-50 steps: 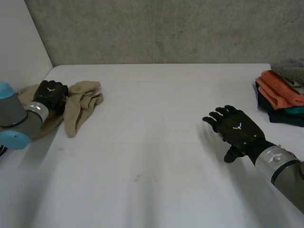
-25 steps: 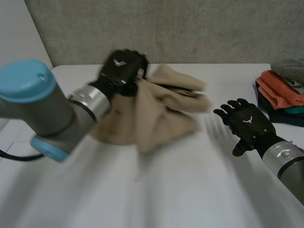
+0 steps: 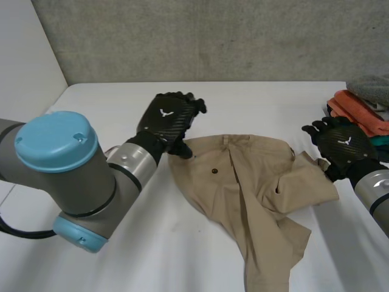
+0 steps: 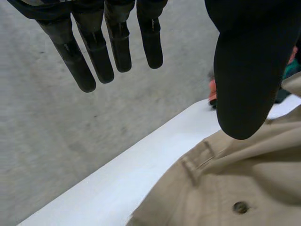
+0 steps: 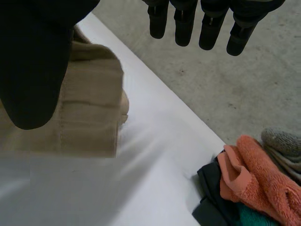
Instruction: Fold the laundry.
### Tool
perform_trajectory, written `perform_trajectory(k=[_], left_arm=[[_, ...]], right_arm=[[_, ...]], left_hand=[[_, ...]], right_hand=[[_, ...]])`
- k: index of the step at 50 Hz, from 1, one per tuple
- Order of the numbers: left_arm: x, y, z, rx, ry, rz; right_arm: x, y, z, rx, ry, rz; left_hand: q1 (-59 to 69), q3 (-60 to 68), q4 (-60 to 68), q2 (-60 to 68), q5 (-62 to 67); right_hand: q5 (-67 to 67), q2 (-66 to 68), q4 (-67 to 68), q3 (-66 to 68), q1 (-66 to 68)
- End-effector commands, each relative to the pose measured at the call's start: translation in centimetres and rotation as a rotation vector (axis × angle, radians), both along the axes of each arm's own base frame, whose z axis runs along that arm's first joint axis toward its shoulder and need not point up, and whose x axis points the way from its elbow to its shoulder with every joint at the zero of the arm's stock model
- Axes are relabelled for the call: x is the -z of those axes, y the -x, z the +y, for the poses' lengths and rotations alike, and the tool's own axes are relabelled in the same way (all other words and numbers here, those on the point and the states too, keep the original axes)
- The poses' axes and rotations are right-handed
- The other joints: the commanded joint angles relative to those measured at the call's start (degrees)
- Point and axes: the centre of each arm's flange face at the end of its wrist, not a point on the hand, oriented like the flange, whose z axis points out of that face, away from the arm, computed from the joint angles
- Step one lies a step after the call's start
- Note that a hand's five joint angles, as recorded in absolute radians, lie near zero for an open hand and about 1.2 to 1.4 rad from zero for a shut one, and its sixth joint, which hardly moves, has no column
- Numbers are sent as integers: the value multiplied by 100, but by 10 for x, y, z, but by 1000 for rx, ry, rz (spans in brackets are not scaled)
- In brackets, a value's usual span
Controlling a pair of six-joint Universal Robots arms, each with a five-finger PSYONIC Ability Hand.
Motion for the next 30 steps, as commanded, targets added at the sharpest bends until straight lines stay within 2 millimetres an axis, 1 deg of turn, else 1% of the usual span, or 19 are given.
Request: perform_trajectory(k=[1, 3, 4, 7, 8, 14, 15, 18, 19, 22, 23, 24, 26, 27, 30], left_arm=[[32, -5, -14, -60, 3, -114], [39, -5, -21, -65, 19, -156], [49, -4, -29, -74, 35, -202], [65, -1, -42, -81, 60, -265], [72, 1, -50, -83, 78, -293], [89, 7, -73, -95, 101, -321], [96, 10, -79, -99, 100, -323], [102, 12, -84, -104, 93, -333], [105, 13, -86, -108, 87, -339], [104, 15, -90, -112, 90, -336], [102, 16, -93, -118, 98, -330], [102, 16, -94, -120, 98, -328], [99, 16, -96, -128, 108, -320], [92, 13, -101, -149, 120, -312], [81, 2, -113, -213, 135, -304]], right_arm=[[-6, 1, -1, 12, 0, -41], [-7, 1, -1, 13, 3, -41], [-9, 1, -1, 13, 9, -41], [-16, 3, -1, 19, 33, -42], [-17, 4, -1, 22, 37, -42], [-22, 7, -2, 30, 52, -43], [-22, 7, -2, 30, 52, -43], [-22, 7, -2, 29, 53, -42], [-22, 7, -2, 29, 51, -42], [-22, 7, -3, 29, 54, -43], [-22, 7, -3, 29, 54, -42], [-22, 7, -3, 29, 56, -42], [-23, 7, -3, 30, 57, -43], [-23, 7, -4, 30, 59, -42], [-24, 7, -5, 33, 64, -42]], left_hand=[[169, 198, 285, 226, 328], [169, 198, 285, 226, 328], [169, 198, 285, 226, 328], [135, 165, 252, 193, 294], [135, 165, 251, 193, 294], [185, 215, 302, 243, 344], [252, 282, 368, 310, 411], [1006, 1036, 1123, 1064, 1165], [1859, 1889, 1975, 1917, 2018], [3376, 3406, 3492, 3434, 3535], [4730, 4760, 4847, 4788, 4890], [5375, 5404, 5491, 5432, 5534], [5381, 5411, 5497, 5439, 5540], [5381, 5411, 5497, 5439, 5540], [5381, 5411, 5497, 5439, 5540]], right_hand=[[-250, -233, -223, -215, -343], [-250, -233, -223, -215, -343], [-250, -233, -223, -215, -343], [-250, -233, -223, -215, -343], [-250, -233, -223, -215, -343], [-250, -233, -223, -215, -343], [-250, -233, -223, -215, -343], [-250, -233, -223, -215, -343], [-250, -233, -223, -215, -343], [-250, -233, -223, -215, -343], [-250, -233, -223, -215, -343], [-250, -233, -223, -215, -343], [-250, -233, -223, -215, -343], [-250, -233, -223, -215, -343], [-250, -233, -223, -215, -343]])
